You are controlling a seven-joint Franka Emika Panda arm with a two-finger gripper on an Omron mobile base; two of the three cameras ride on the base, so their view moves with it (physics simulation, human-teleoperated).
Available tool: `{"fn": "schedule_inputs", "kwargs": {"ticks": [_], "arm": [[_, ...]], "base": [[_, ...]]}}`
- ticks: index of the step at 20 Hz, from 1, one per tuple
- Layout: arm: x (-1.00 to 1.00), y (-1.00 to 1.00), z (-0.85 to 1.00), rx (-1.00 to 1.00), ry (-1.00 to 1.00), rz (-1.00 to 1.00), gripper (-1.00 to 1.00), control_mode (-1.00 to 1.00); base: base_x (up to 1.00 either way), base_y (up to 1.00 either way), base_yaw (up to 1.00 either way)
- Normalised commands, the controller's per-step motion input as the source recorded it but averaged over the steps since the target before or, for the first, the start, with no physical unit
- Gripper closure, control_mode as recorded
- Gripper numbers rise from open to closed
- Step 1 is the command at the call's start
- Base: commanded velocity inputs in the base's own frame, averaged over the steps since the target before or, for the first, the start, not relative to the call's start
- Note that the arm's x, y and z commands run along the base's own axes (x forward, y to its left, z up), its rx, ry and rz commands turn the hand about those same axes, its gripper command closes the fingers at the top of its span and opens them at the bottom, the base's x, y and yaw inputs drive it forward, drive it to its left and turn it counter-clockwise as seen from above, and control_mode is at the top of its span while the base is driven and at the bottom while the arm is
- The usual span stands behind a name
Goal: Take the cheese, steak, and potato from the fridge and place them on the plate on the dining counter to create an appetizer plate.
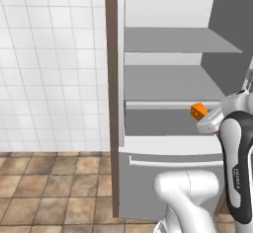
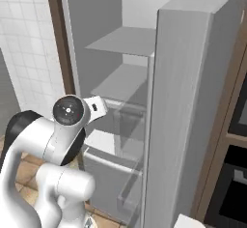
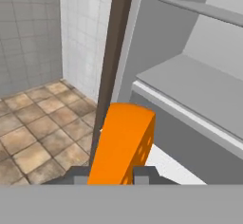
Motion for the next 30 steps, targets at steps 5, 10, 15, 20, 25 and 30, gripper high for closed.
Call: {"fn": "schedule_inputs", "kwargs": {"ticks": [5,10,15,20,25,30], "arm": [[0.0,0.0,0.0,0.0,0.0,0.0,1.0,1.0],[0.0,0.0,0.0,0.0,0.0,0.0,1.0,1.0],[0.0,0.0,0.0,0.0,0.0,0.0,1.0,1.0],[0.0,0.0,0.0,0.0,0.0,0.0,1.0,1.0],[0.0,0.0,0.0,0.0,0.0,0.0,1.0,1.0],[0.0,0.0,0.0,0.0,0.0,0.0,1.0,1.0]], "base": [[-0.36,0.54,0.27],[-0.25,0.64,0.53],[-0.05,0.44,0.58],[0.0,0.35,0.62],[0.0,0.36,0.64],[0.02,0.36,0.62]]}}
